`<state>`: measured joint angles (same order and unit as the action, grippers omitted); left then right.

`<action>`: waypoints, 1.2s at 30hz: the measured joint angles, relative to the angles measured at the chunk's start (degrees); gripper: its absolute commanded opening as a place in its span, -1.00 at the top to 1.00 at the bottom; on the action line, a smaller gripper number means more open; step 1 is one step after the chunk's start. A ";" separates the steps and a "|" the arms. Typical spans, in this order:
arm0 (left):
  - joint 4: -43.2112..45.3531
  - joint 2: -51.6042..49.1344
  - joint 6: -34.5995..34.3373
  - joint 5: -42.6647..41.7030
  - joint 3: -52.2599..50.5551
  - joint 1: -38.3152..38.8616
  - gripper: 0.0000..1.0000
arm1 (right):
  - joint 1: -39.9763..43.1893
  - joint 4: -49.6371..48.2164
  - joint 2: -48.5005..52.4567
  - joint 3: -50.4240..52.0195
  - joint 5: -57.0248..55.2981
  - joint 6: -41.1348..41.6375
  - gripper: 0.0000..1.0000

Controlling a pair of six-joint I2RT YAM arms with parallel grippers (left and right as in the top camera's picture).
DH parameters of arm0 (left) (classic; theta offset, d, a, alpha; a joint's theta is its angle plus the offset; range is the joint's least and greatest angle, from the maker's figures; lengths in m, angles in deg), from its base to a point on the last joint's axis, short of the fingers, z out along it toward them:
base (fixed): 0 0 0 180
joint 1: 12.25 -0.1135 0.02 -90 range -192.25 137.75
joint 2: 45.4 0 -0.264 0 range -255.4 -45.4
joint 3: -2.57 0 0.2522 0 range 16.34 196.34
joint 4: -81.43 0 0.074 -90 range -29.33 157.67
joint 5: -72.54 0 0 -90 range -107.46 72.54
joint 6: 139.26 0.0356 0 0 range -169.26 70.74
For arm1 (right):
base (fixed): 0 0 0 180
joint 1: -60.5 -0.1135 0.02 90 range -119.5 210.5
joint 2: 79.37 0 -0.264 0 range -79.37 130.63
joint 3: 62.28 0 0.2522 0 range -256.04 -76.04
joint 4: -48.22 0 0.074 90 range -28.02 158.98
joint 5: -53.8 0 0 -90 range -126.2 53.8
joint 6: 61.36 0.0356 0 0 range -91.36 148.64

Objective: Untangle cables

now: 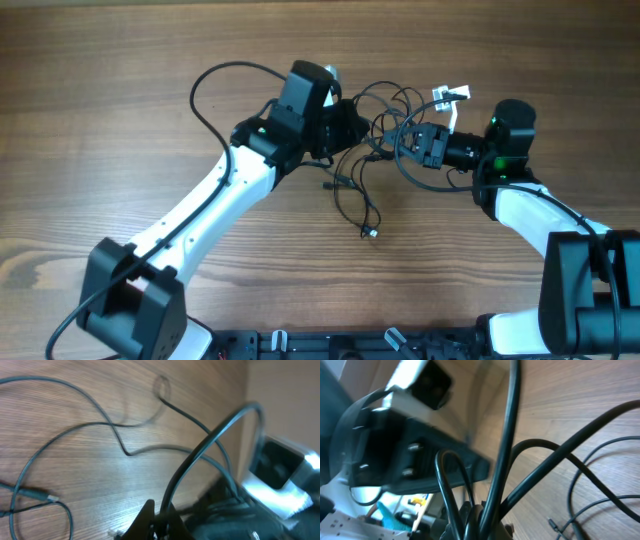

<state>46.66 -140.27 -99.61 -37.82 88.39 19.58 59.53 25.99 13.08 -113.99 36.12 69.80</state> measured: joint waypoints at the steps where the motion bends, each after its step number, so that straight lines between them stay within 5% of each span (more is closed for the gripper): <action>1: -0.20 -0.59 -2.78 2.14 0.00 0.04 0.92 | -0.07 -0.07 0.00 0.00 0.79 -0.44 0.92; 4: 0.61 -0.83 -10.32 0.59 -0.02 -2.99 0.92 | -0.68 4.28 0.00 -0.63 0.28 -5.42 0.77; 9: 3.10 -1.25 -13.44 -14.62 -0.33 -17.92 0.92 | -1.53 22.05 -0.15 -1.53 -14.49 -12.20 0.79; 15: 2.86 -1.25 -11.19 -18.14 -0.33 -23.52 0.92 | -0.33 32.68 -0.15 -0.74 -35.91 -13.03 0.85; 18: 2.84 -1.25 -5.51 -18.40 -0.33 -21.18 0.92 | -0.33 32.68 -0.13 -0.74 -39.58 -12.31 0.57; 21: 2.60 -1.25 -0.17 -18.99 -0.33 -17.38 0.92 | 0.28 27.56 -0.13 -0.59 -33.48 -13.62 -0.06; 23: 2.56 -1.25 2.84 -18.64 -0.33 -14.47 0.92 | 0.33 22.51 -0.13 -0.55 -21.97 -17.44 -0.17; 28: 2.43 -1.25 1.60 -12.24 -0.33 -12.44 0.92 | 0.22 20.44 -0.11 -0.55 -6.19 -20.13 -0.21; 36: 2.43 -1.25 -11.43 -6.25 -0.33 -9.51 0.92 | -7.78 20.15 -0.11 -0.52 -10.01 -17.84 -0.18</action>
<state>49.08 -141.51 -111.04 -44.07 88.06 10.07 51.75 46.14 12.97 -114.52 26.11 51.97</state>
